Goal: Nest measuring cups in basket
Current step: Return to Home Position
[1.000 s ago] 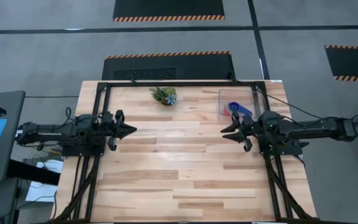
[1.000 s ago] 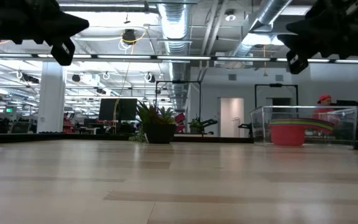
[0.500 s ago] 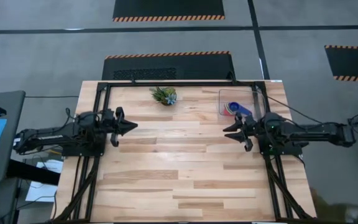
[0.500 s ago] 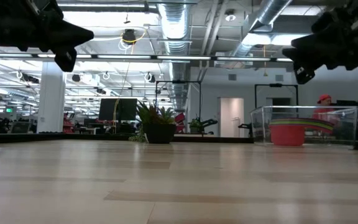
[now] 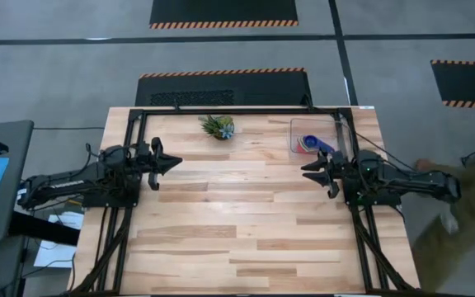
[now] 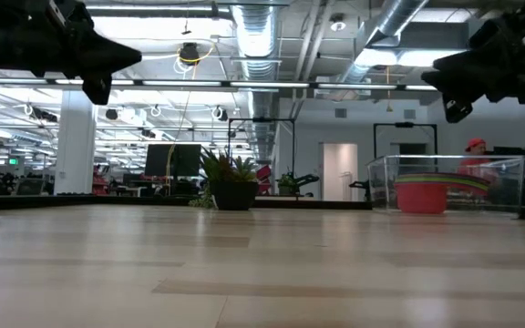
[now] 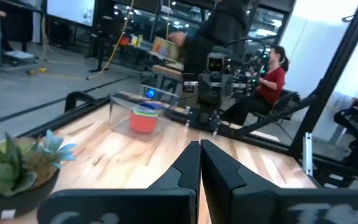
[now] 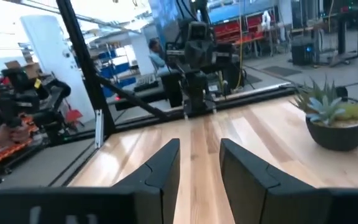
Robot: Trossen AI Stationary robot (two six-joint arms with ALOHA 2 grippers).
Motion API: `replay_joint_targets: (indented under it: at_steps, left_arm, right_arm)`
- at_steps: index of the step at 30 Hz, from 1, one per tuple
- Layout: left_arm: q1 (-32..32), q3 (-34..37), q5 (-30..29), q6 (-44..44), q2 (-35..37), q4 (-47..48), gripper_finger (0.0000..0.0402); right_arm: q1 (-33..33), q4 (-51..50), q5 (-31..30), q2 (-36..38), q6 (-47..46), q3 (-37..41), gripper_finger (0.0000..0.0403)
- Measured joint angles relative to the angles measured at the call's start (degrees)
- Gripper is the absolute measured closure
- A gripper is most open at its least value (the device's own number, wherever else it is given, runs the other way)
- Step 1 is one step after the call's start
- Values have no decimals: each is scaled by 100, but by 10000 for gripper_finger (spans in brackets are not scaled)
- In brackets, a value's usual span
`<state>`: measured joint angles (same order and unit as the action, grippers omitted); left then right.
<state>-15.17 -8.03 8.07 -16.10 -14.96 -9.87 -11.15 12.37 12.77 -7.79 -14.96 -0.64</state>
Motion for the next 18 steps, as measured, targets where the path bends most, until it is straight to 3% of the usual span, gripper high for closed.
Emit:
replay_joint_targets:
  at_steps: [9,13,18]
  left_arm:
    - [-160,0,-88,-152,4,241,401]
    - [-160,0,-494,-305,60,449,401]
    - [-160,0,-559,-411,494,811,402]
  right_arm:
    - [-178,-839,7,762,-215,-2,266]
    - [-297,-883,-97,774,-215,-7,266]
    - [-396,-977,-99,772,-302,-15,266]
